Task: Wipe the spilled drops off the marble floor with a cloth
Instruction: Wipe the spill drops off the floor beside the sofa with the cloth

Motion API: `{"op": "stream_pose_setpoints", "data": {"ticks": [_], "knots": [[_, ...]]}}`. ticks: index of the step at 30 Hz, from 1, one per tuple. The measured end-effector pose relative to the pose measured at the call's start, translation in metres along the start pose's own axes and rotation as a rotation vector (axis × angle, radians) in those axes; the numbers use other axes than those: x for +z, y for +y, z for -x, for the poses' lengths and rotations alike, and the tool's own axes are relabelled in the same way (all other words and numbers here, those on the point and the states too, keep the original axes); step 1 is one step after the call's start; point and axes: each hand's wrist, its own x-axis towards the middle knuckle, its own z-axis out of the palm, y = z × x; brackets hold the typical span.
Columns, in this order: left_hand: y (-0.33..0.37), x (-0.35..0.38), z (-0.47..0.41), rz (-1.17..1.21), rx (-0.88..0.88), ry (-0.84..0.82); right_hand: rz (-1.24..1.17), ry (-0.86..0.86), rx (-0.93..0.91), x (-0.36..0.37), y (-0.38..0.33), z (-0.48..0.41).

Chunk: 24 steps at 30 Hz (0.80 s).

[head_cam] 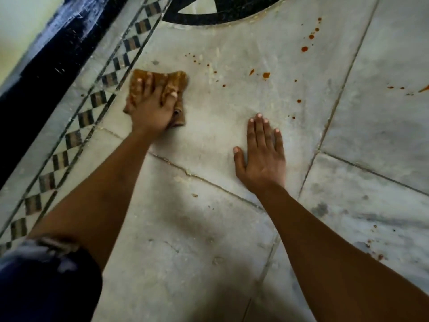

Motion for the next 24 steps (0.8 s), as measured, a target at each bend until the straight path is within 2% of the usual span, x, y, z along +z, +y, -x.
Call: {"op": "stream_pose_setpoints", "data": {"ticks": [3, 5, 9, 11, 13, 15, 17, 20, 22, 24], "knots": [[-0.006, 0.006, 0.039, -0.030, 0.275, -0.019, -0.004, -0.009, 0.005, -0.002, -0.003, -0.001], [-0.034, 0.004, 0.063, -0.056, 0.344, -0.044, 0.000, -0.024, 0.011, -0.002, -0.003, -0.001], [-0.056, -0.008, 0.017, -0.040, 0.118, 0.014, -0.010, -0.027, 0.023, -0.003, -0.003, -0.002], [-0.038, -0.011, -0.030, -0.010, -0.042, 0.049, -0.010, -0.025, 0.023, -0.002, -0.003, -0.002], [-0.008, -0.013, -0.071, 0.017, -0.108, 0.034, -0.013, -0.011, 0.019, -0.001, -0.004, -0.002], [0.027, -0.009, -0.085, 0.039, -0.055, 0.000, -0.011, -0.002, 0.017, -0.001, -0.002, -0.001], [0.046, -0.004, -0.073, 0.021, 0.095, -0.019, -0.016, 0.000, 0.022, -0.001, -0.003, -0.002], [0.022, -0.001, -0.040, -0.020, 0.237, 0.012, -0.021, -0.002, 0.025, -0.002, -0.003, -0.002], [-0.002, -0.004, -0.040, -0.024, 0.180, 0.033, -0.025, -0.003, 0.025, -0.002, -0.003, -0.002], [-0.003, -0.008, -0.065, -0.008, 0.046, 0.044, -0.030, 0.004, 0.030, -0.001, -0.004, -0.002]]}}
